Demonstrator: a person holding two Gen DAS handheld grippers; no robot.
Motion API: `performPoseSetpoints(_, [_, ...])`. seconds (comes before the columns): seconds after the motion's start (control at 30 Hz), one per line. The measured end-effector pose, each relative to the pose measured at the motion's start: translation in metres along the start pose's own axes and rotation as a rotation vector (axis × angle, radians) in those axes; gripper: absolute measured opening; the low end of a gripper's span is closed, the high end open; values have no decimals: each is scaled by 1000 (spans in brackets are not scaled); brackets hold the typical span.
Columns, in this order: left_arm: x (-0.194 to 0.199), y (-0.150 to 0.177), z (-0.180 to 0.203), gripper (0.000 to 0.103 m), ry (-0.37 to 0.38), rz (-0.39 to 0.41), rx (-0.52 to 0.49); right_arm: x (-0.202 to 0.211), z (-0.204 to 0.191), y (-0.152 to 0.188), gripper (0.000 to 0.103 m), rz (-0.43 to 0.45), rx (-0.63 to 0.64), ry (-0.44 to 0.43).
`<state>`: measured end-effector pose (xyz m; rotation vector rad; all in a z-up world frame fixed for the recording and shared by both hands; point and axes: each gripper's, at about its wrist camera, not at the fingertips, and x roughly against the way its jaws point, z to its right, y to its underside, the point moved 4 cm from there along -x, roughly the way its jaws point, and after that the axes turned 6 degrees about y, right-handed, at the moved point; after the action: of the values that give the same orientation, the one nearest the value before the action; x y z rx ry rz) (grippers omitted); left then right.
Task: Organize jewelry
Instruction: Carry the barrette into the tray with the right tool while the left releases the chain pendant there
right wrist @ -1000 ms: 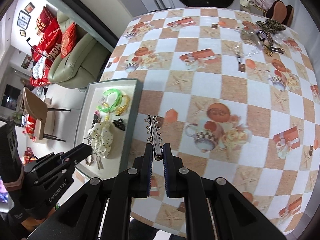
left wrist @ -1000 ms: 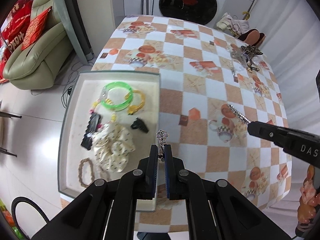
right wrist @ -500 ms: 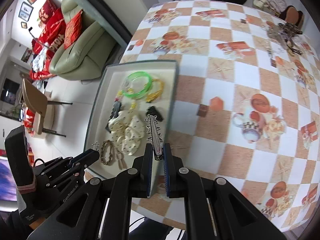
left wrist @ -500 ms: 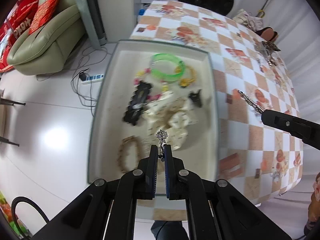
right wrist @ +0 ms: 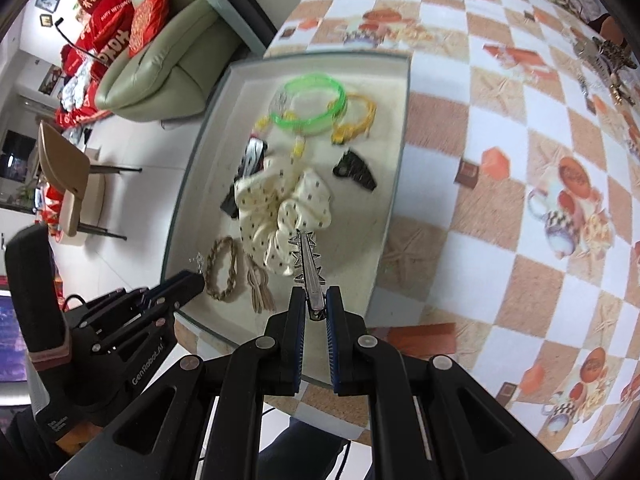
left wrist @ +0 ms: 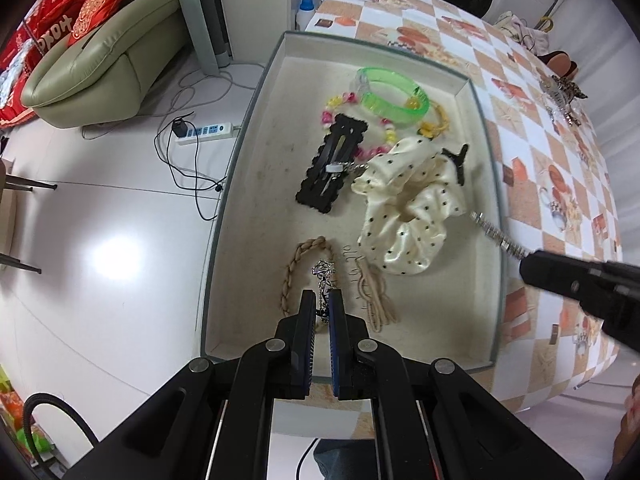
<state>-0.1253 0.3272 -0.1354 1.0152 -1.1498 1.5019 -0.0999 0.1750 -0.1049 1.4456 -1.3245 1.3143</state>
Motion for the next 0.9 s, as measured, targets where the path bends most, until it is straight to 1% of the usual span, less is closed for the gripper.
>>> performPoseSetpoints(0.2, [-16,-3,-11,11,-23,-6,11,-29,-6,6,11,-44,3,34])
performPoseSetpoints(0.53, [-31,-1,-12,11,-41,-15,-28,-67,-11,2,11,-91,14,68])
performPoseSetpoints(0.63, [-32,0,-9,11,-46,-19,-44,-75,-11,2,12,-109,11,68])
performPoseSetpoints(0.8, [-36,1,-7,11,-56,-32,-60,-77,-15,1,12,-104,28,78])
performPoseSetpoints(0.87, [-35,2,-7,11,-67,-34,-64,-76,-15,0,14,-108,21,70])
performPoseSetpoints(0.9, [-35,2,-7,11,-70,-35,-64,-75,-14,-1,19,-110,17,67])
